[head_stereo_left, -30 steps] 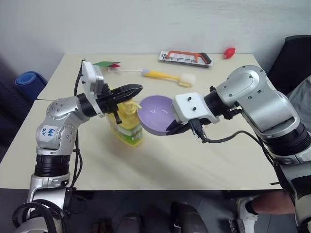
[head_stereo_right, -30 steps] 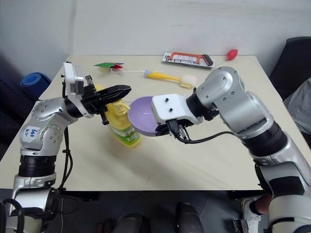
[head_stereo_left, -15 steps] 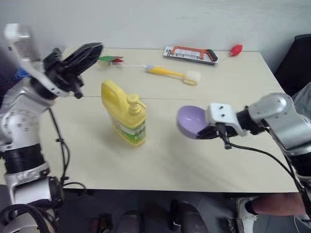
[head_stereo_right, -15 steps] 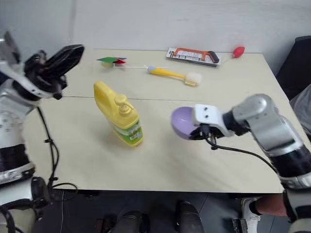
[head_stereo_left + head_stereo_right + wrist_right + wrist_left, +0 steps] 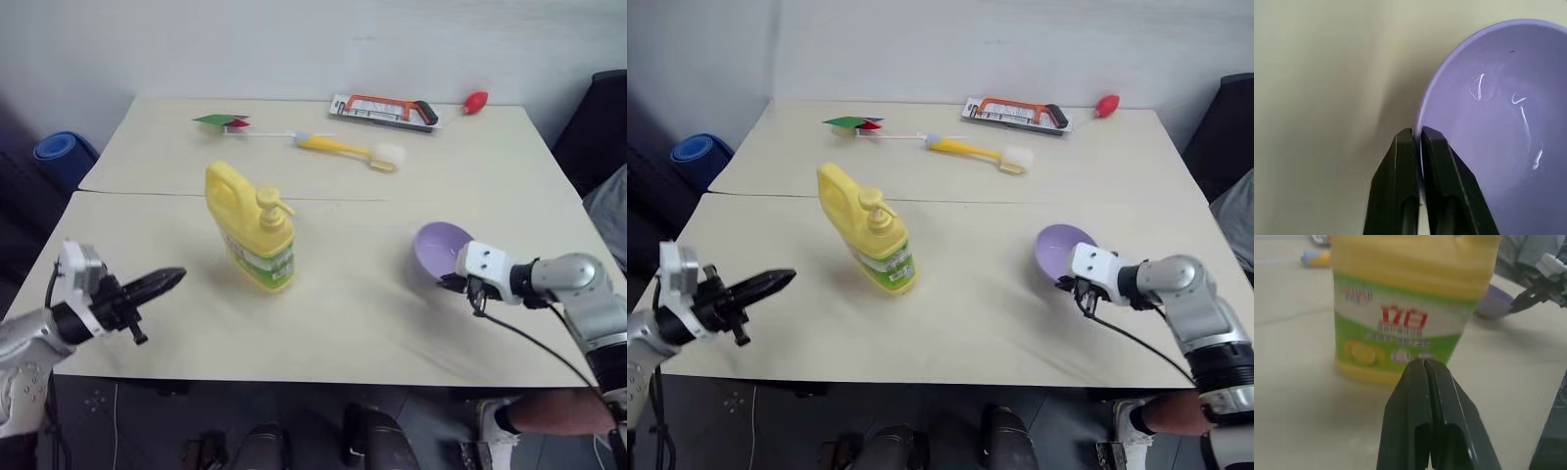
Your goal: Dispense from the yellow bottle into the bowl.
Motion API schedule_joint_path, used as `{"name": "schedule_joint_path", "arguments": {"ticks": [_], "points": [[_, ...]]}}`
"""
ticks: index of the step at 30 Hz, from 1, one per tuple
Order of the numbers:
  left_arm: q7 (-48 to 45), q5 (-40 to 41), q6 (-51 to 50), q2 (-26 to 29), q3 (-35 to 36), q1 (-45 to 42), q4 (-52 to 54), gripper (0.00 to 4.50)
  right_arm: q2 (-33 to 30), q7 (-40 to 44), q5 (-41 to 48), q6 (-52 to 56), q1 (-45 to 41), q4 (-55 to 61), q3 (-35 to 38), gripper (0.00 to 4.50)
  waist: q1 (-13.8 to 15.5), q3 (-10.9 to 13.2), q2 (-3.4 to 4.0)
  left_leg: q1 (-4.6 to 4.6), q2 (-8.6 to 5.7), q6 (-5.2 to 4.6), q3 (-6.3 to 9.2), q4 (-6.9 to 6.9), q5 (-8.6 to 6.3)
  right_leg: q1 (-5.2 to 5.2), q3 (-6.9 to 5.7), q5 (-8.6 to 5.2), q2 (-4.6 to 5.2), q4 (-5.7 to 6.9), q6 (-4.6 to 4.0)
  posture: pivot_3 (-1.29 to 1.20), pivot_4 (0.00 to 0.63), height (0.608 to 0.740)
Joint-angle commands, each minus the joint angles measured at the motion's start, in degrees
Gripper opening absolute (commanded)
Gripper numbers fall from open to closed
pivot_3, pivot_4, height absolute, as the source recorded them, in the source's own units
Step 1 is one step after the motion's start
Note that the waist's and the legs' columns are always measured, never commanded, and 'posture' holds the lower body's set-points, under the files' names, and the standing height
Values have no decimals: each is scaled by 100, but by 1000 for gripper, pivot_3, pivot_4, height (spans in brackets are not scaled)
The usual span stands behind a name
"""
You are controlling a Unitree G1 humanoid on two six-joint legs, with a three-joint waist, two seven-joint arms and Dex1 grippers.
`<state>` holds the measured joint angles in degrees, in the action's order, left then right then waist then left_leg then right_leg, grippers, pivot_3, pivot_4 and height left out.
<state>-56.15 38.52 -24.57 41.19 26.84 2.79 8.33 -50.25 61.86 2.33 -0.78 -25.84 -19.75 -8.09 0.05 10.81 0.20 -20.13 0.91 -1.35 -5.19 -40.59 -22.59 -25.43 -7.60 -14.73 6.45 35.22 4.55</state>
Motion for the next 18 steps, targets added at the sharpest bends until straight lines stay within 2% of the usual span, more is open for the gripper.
{"name": "schedule_joint_path", "arguments": {"ticks": [1,6,10,12,15,18], "points": [[147,-368,464,-164,-108,197,63,566,80,-127,253,-954,164,-268,516,1403,15,0,1,-1,-1,-1,1,-2,1,0,1,0,3,-1,0,0,150,740],[202,-785,1042,-308,-200,564,104,2080,258,256,1404,-1721,834,139,1477,3165,-5,0,1,1,2,-2,3,-4,0,2,1,0,3,5,0,0,150,740],[66,-1237,2027,-475,-238,961,-8,3261,306,791,2236,-1879,1914,1137,1959,4485,-1,-1,2,4,6,-2,2,-3,-1,3,2,1,8,4,0,0,150,740],[-93,-1269,2438,-592,-259,1195,37,3261,267,1123,2343,-2121,2466,1542,1965,4485,2,-1,2,5,10,-3,2,-1,-4,4,2,1,12,-1,0,0,150,740],[4,-1747,2920,-694,-485,1630,-36,3261,426,1178,2463,-2157,3204,1811,2011,4485,5,-1,2,12,8,-11,-3,-2,-10,8,7,1,19,-20,0,0,150,740],[142,-2026,3395,-785,-580,1679,-343,3261,598,1026,2498,-2003,3483,1820,2009,4485,5,1,6,93,12,-18,-5,18,-26,88,10,1,23,-46,-1,0,150,740]]}}
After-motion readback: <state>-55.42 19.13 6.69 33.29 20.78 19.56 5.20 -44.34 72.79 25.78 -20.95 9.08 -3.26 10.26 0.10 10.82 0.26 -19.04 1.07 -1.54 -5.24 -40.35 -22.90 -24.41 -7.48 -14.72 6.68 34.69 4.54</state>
